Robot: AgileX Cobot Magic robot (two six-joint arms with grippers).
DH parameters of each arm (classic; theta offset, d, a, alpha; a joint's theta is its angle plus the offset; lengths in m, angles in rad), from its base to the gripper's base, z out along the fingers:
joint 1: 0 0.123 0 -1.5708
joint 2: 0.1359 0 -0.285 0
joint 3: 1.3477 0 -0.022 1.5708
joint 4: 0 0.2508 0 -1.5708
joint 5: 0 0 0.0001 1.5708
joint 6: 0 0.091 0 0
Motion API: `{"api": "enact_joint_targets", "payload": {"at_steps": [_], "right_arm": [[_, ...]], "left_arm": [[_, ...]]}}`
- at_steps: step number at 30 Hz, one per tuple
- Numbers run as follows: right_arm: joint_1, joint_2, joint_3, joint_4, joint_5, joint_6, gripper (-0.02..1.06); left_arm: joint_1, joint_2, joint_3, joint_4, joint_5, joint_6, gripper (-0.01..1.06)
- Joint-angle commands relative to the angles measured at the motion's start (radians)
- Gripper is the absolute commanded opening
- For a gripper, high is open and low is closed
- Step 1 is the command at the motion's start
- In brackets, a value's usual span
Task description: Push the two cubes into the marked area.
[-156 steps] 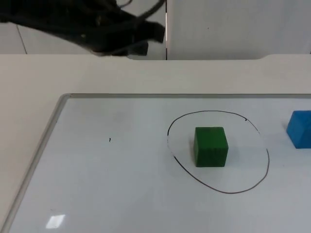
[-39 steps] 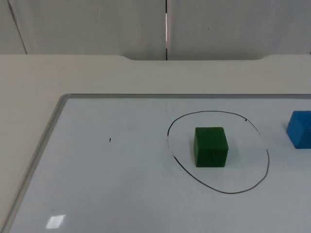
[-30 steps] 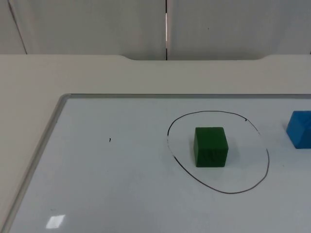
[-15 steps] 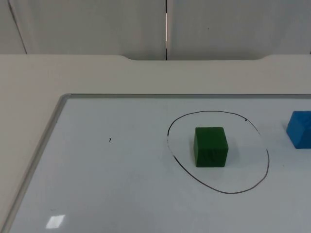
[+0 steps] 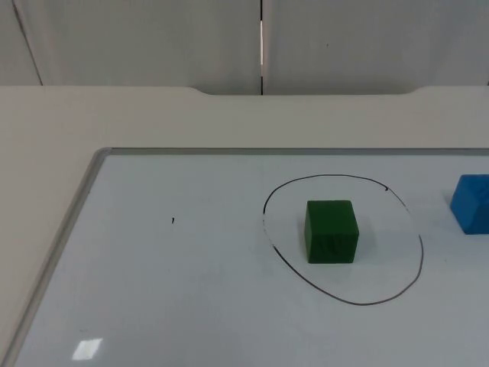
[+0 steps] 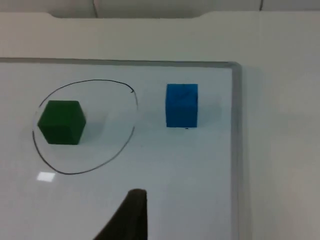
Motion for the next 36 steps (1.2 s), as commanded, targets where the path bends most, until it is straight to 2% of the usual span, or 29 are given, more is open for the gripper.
{"api": "enact_joint_targets", "payload": {"at_steps": [1,4,9,10,14,15,18,20,24,30,36], "right_arm": [[-0.007,0.051,-0.004,-0.050,-0.008,0.068,1.00],[-0.007,0.126,-0.013,-0.071,-0.011,0.089,0.94],[-0.007,0.342,-0.099,-0.073,-0.052,0.093,0.66],[-0.007,0.342,-0.099,-0.073,-0.052,0.093,0.66],[-0.007,0.476,-0.193,-0.075,-0.101,0.093,0.33],[-0.007,0.476,-0.193,-0.075,-0.101,0.093,0.33],[-0.007,0.548,-0.272,-0.077,-0.159,0.091,0.03],[-0.007,0.564,-0.296,-0.087,-0.167,0.089,0.00],[-0.007,0.639,-0.366,-0.145,-0.169,0.093,0.00],[-0.007,0.738,-0.404,-0.168,-0.165,0.096,0.00],[-0.007,0.955,-0.445,-0.176,-0.154,0.094,0.00]], "left_arm": [[0.001,-0.006,0.003,-0.012,-0.001,0.005,0.00],[0.001,-0.006,0.003,-0.012,-0.001,0.005,0.00],[0.001,-0.006,0.003,-0.012,-0.001,0.003,0.00],[0.001,-0.006,0.003,-0.012,-0.001,0.003,0.00],[0.001,-0.006,0.003,-0.012,-0.001,0.003,0.00],[0.001,-0.006,0.003,-0.012,-0.001,0.003,0.00],[0.001,-0.006,0.003,-0.012,-0.001,0.003,0.00],[0.001,-0.008,0.003,-0.012,-0.001,0.003,0.00],[0.001,-0.047,0.003,-0.012,-0.001,0.003,0.00],[0.001,-0.047,0.003,-0.012,-0.001,0.003,0.00],[0.001,-0.047,0.003,-0.012,-0.001,0.003,0.00]]}}
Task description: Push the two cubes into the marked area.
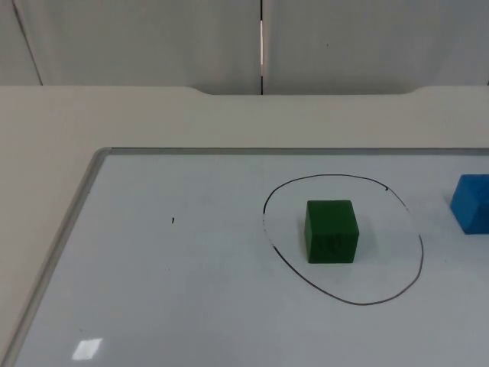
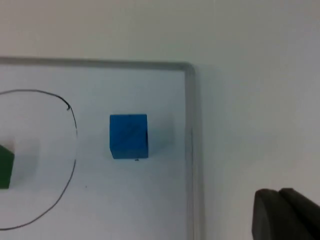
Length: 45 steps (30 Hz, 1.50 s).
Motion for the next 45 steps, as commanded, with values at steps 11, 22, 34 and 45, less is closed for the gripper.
{"api": "enact_joint_targets", "payload": {"at_steps": [11,22,34,45], "right_arm": [[-0.009,0.352,-0.012,-0.012,-0.121,0.002,0.00],[-0.009,0.603,-0.023,-0.012,-0.251,-0.010,0.00],[-0.076,0.790,-0.151,0.100,-0.295,-0.105,0.00],[-0.097,0.946,-0.151,0.184,-0.424,-0.224,0.00]], "left_arm": [[0.001,-0.005,0.003,-0.012,-0.002,0.001,0.00],[0.001,-0.005,0.003,-0.012,-0.002,0.001,0.00],[0.001,-0.005,0.003,-0.012,-0.002,0.001,0.00],[0.001,-0.005,0.003,-0.012,-0.002,0.001,0.00]]}}
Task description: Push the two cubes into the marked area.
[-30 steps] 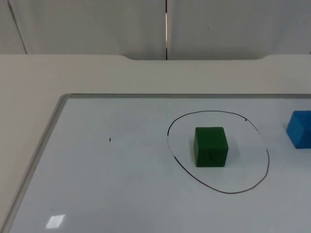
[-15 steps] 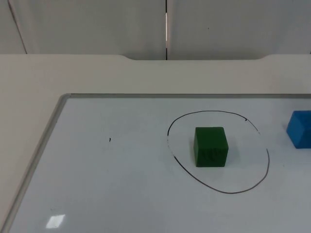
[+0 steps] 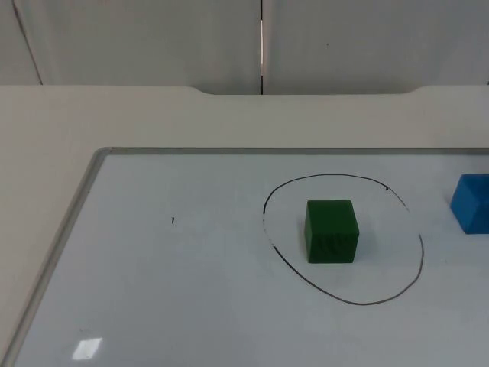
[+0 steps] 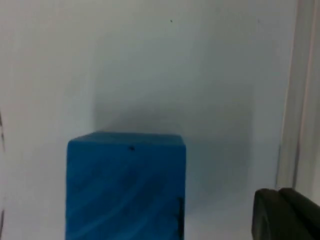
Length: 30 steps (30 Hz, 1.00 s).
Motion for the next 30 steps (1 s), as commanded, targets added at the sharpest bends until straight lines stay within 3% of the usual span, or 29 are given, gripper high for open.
{"api": "enact_joint_targets", "payload": {"at_steps": [1,8,30], "right_arm": [[-0.004,0.024,-0.007,0.002,-0.043,-0.012,0.00],[-0.003,0.095,-0.007,0.026,-0.141,-0.021,0.00],[0.052,0.115,-0.007,0.114,-0.160,-0.075,0.00]], "left_arm": [[0.001,-0.005,0.003,-0.012,-0.002,0.001,0.00],[0.001,-0.005,0.003,-0.012,-0.002,0.001,0.00],[0.001,-0.005,0.003,-0.012,-0.002,0.001,0.00]]}}
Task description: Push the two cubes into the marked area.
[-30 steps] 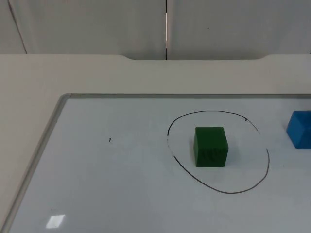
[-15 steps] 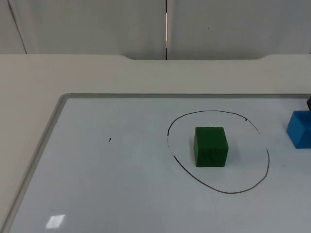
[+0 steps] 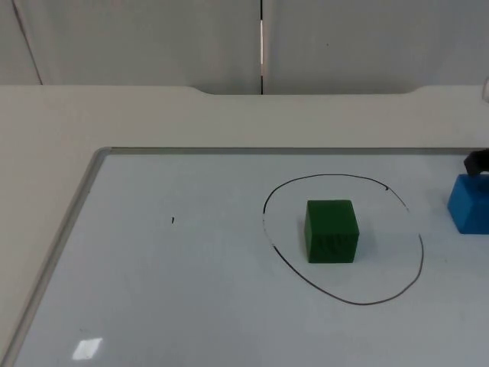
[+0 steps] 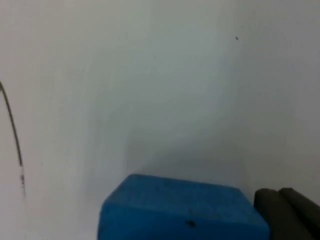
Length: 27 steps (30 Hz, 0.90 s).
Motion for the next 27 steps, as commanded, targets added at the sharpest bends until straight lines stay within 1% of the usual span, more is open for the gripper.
{"api": "enact_joint_targets", "payload": {"at_steps": [1,9,27], "right_arm": [[0.012,-0.005,-0.007,0.004,-0.012,-0.011,0.00],[0.045,-0.005,-0.007,0.011,-0.022,-0.011,0.00],[0.045,-0.005,-0.007,0.023,-0.007,-0.022,0.00]], "left_arm": [[0.001,-0.005,0.003,-0.012,-0.002,0.001,0.00],[0.001,-0.005,0.003,-0.012,-0.002,0.001,0.00],[0.001,-0.005,0.003,-0.012,-0.002,0.001,0.00]]}}
